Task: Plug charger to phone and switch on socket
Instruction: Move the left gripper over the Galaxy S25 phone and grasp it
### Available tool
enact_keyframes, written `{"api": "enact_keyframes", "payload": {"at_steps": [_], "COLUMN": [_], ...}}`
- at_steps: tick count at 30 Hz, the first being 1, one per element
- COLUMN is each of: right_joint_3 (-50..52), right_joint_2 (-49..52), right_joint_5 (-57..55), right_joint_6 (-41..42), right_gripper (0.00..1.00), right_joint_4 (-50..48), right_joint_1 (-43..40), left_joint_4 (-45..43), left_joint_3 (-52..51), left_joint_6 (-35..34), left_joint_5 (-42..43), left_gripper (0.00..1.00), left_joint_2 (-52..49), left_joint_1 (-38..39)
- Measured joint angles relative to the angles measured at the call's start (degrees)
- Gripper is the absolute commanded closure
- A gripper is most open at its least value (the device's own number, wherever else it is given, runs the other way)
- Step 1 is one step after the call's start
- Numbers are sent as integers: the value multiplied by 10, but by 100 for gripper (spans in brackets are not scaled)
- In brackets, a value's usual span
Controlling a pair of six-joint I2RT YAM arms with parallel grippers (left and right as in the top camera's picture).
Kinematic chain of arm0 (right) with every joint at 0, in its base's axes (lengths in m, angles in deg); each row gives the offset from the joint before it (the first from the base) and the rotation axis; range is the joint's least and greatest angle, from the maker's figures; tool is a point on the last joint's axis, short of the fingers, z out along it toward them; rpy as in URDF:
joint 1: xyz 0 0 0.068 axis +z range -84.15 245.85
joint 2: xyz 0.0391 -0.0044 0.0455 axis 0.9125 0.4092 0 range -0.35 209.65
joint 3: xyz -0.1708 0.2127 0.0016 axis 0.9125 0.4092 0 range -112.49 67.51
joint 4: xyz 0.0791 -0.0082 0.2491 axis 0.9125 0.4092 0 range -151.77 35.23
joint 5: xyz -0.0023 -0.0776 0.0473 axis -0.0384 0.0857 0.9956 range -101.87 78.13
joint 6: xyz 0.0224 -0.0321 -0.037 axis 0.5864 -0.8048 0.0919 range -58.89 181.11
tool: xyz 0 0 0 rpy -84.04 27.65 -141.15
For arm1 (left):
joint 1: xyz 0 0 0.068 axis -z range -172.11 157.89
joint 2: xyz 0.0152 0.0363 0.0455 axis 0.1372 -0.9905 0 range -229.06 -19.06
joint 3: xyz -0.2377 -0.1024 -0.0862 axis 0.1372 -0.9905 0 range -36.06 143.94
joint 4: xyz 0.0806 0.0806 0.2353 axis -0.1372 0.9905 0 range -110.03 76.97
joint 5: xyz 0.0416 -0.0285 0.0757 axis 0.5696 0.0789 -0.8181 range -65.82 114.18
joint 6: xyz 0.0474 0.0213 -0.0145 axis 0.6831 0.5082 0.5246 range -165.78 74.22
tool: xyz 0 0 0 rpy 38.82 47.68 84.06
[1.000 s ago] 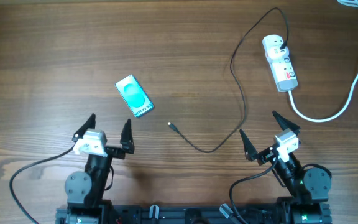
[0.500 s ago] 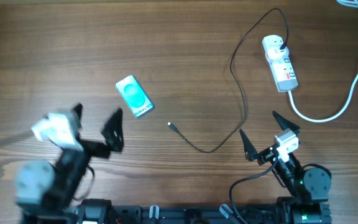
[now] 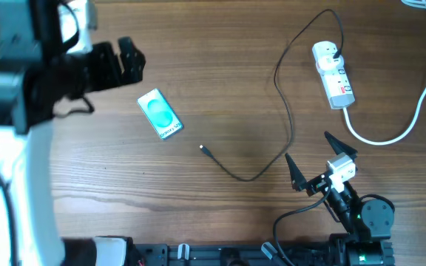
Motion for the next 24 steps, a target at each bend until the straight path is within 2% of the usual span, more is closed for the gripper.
{"api": "enact_keyframes", "payload": {"at_steps": [1, 3, 4, 9, 12, 24], "right_joint_3": [0, 0, 0, 0, 0, 0], "right_joint_2": [0, 0, 0, 0, 0, 0], "right_joint_5": [0, 0, 0, 0, 0, 0], "right_joint_6": [0, 0, 0, 0, 0, 0], "right_gripper": [0, 0, 0, 1, 0, 0], "right_joint_4": [0, 0, 0, 0, 0, 0], "right_joint_1": [0, 0, 0, 0, 0, 0], "left_joint_4": [1, 2, 3, 19, 24, -144], "left_joint_3": [0, 0, 0, 0, -15, -225], "left_joint_6": [0, 0, -2, -28, -73, -178], "left_joint_5": [0, 0, 0, -2, -26, -61], "left_gripper": [0, 22, 22, 13, 0, 0], "left_joint_2": [-13, -45, -55, -113, -149, -182], "left_joint_1": [0, 0, 0, 0, 3, 35]}}
